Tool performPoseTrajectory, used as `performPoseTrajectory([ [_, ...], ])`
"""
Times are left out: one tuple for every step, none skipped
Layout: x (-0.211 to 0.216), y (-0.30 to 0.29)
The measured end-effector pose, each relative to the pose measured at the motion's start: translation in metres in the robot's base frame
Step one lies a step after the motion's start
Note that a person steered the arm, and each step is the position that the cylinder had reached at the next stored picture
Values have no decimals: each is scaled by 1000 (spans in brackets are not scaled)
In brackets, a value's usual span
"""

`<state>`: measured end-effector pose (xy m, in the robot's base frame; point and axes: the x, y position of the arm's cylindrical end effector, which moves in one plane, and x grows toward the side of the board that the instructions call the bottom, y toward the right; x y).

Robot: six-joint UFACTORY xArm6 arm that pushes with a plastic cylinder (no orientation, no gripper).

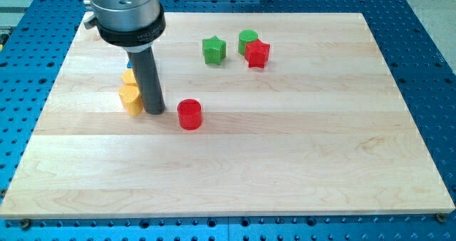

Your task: Slide the red circle vertically below the green star

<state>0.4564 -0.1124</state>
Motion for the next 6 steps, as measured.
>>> performPoseTrajectory([
  [50,12],
  [64,12],
  [24,49],
  [-27,61],
  [-27,61],
  [-27,70],
])
